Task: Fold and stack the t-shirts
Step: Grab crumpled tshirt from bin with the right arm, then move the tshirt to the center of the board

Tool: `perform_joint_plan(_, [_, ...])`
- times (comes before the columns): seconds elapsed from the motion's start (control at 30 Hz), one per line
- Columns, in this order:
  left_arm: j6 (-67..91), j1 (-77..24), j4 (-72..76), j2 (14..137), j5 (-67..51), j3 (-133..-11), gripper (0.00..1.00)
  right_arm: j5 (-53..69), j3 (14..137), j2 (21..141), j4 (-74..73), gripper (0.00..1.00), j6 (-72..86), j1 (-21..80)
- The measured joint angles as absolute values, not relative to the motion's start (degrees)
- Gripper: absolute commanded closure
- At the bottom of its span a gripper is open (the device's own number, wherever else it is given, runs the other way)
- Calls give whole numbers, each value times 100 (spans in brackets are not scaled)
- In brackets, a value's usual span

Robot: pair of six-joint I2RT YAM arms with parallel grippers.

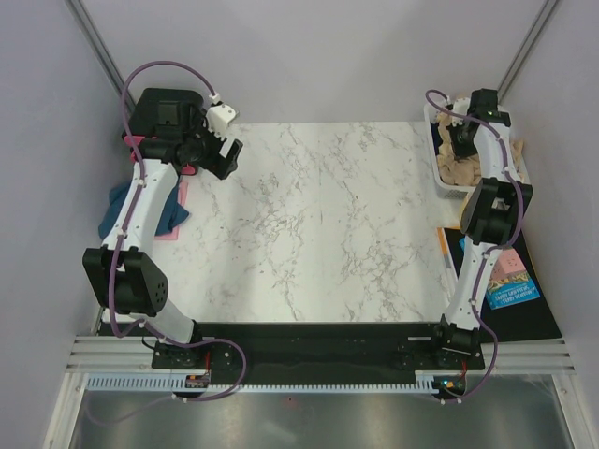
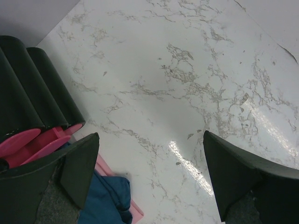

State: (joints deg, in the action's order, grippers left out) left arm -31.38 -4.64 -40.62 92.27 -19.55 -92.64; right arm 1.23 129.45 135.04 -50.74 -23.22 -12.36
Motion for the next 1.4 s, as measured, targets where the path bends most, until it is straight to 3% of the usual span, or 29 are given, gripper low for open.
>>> perform_joint_plan(0.33, [-3135,-537,-4064,9225,-1990,-9266,0,-731,13332,13006,-4827,100,-2694,-1035])
perform_joint_plan(0.63, [-3173,-661,-4051,9362,-2366,-9332,0,-1704,13185,11179,-2615,100,-4040,-390])
perform_joint_plan(0.83, [-3271,-777,-4016,9819,-2558,-9596,0,-1544,12634,10619,-965,100,-4925,-60])
perform_joint_plan(1.4, [-3284,-888,-3404,10300,-2491,-9762,0,-80,12988,11225,1249,100,-5695,1282])
